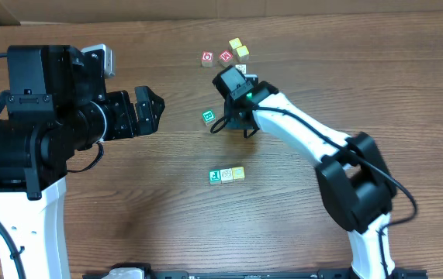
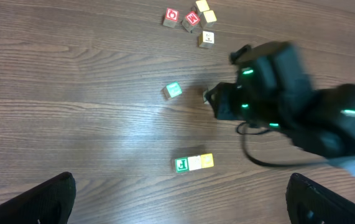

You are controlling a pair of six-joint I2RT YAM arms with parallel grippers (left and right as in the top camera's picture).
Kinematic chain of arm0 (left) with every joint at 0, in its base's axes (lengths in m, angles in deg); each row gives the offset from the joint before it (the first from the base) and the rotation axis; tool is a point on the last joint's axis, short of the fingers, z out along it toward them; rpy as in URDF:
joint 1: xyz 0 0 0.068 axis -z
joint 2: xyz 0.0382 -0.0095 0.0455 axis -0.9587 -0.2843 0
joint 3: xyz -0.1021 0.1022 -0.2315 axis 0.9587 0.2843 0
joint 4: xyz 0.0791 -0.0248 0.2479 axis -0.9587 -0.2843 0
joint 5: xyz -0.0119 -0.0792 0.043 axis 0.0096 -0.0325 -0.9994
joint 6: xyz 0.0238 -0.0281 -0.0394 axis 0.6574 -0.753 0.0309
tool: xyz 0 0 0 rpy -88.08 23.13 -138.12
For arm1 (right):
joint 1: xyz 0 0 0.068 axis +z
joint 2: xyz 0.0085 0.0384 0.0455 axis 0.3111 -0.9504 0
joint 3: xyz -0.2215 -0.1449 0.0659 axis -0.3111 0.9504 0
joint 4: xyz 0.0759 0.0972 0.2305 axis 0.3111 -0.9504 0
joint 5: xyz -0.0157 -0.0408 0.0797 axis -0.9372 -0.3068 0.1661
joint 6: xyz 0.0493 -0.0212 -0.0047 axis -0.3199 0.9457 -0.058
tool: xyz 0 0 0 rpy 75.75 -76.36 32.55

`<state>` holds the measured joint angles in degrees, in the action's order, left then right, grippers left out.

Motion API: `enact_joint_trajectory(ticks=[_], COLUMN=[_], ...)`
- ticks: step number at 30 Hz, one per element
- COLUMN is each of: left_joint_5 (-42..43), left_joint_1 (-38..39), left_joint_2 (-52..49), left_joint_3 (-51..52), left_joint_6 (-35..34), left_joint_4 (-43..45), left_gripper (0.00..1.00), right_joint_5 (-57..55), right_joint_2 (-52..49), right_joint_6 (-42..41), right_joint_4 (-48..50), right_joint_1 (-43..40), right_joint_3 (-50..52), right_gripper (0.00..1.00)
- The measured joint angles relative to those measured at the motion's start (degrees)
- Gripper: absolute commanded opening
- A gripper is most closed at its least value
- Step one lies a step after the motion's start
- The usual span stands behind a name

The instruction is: Flip 5 blocks

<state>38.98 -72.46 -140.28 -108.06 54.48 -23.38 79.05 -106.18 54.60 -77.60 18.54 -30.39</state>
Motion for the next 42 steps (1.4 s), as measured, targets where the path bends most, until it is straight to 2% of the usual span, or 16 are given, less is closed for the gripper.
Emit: enact_joint_trajectory(ticks=[4,8,14,23,24,26,28,32,37,39,42], left_joint_5=[0.0,0.0,0.0,0.0,0.0,0.0,0.0,0.0,0.0,0.0,0.0], left_joint_1=[0.0,0.0,0.0,0.0,0.0,0.0,0.0,0.0,0.0,0.0,0.0], left_joint_2=[0.0,0.0,0.0,0.0,0.0,0.0,0.0,0.0,0.0,0.0,0.0], left_joint_3=[0.0,0.0,0.0,0.0,0.0,0.0,0.0,0.0,0.0,0.0,0.0], left_joint_6=[0.0,0.0,0.0,0.0,0.0,0.0,0.0,0.0,0.0,0.0,0.0], left_joint_4=[0.0,0.0,0.0,0.0,0.0,0.0,0.0,0.0,0.0,0.0,0.0], left_gripper=[1.00,1.00,1.00,1.00,1.00,1.00,1.00,1.00,1.00,1.00,1.00], right_joint_5=[7.6,12.5,14.4,8.4,7.9,6.6,5.2,3.5,3.4,4.3,6.3], right_joint_2=[8.3,11.7,9.3,2.9,2.4,1.4,0.5,-0.1,-0.1,-0.1,-0.1], right_joint_6=[0.2,0.2,0.0,-5.7,-5.9,-6.3,-6.4,-7.1,-7.1,-6.7,-5.7], right_joint_4=[-1.1,-2.7,-3.2,-3.3,-3.3,-3.3,-3.3,-3.1,-2.9,-2.1,0.6], right_joint_1=[1.7,5.2,11.8,19.7,20.1,20.8,21.2,21.6,21.5,21.5,21.6], right_joint_3=[-2.6,-3.4,-1.2,1.0,1.0,1.0,1.0,1.2,1.2,1.1,0.9], right_gripper=[0.20,0.20,0.21,0.21,0.24,0.47,0.57,0.61,0.56,0.46,0.23])
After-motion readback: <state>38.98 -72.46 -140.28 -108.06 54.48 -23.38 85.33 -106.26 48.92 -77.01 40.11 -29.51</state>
